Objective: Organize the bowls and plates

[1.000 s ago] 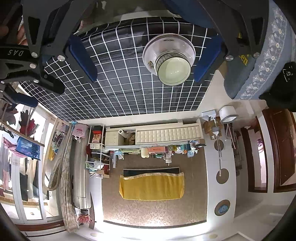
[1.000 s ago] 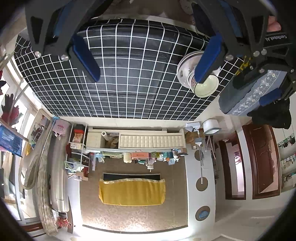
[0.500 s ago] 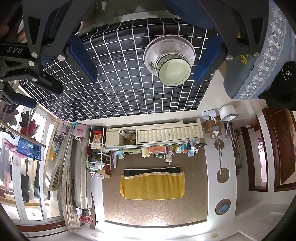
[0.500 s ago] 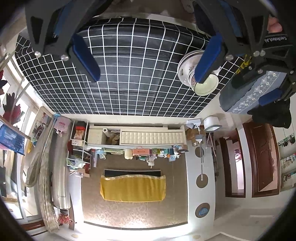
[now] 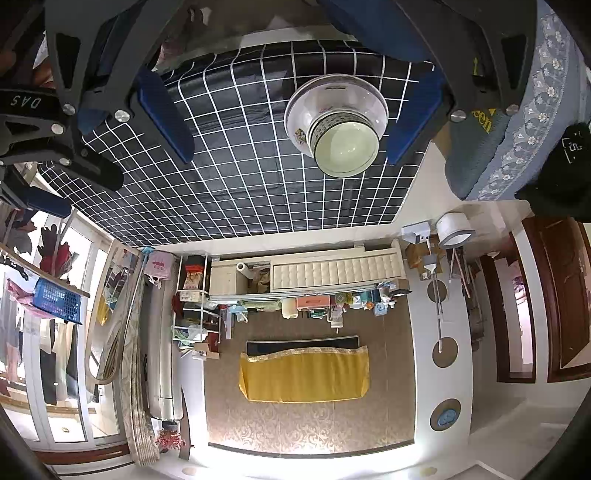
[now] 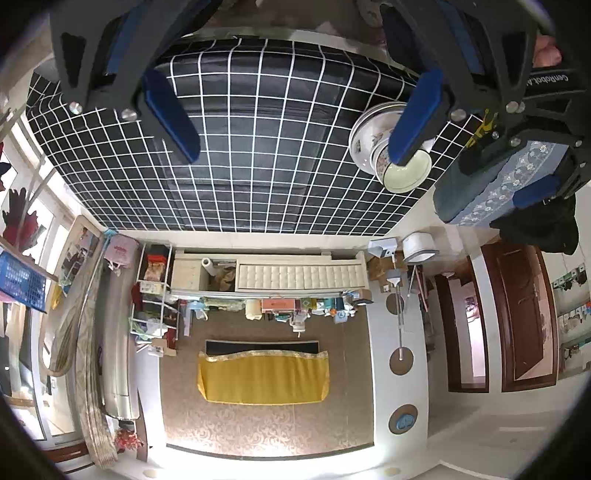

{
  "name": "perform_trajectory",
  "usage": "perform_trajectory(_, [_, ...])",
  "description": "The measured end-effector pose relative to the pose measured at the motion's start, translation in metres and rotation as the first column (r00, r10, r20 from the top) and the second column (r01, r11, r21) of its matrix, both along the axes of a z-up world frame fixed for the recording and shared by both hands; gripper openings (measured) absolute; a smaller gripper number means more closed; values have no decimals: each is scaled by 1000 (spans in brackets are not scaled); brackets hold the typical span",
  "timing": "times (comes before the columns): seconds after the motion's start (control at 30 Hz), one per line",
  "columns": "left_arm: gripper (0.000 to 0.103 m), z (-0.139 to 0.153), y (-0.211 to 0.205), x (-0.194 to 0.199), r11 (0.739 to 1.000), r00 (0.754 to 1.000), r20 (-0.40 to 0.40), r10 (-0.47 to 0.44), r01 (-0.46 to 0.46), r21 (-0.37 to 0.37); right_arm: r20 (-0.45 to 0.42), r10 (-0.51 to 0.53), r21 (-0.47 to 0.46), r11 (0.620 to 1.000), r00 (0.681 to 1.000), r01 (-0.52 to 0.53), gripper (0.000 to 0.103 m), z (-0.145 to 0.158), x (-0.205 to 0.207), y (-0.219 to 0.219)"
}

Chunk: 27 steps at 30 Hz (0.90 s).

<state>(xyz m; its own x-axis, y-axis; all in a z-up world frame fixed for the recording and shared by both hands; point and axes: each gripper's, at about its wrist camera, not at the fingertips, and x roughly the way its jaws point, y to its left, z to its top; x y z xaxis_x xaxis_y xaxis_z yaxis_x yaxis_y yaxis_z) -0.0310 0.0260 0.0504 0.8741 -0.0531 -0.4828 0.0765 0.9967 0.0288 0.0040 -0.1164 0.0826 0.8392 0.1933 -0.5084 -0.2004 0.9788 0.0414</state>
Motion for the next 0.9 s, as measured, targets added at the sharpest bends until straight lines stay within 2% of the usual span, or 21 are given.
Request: perform_trajectory(0.9, [103,2,-2,-1,1000,1000,8,-26,26,5,-3,0,-12,1000,1000,0,103,-3,-2,-3])
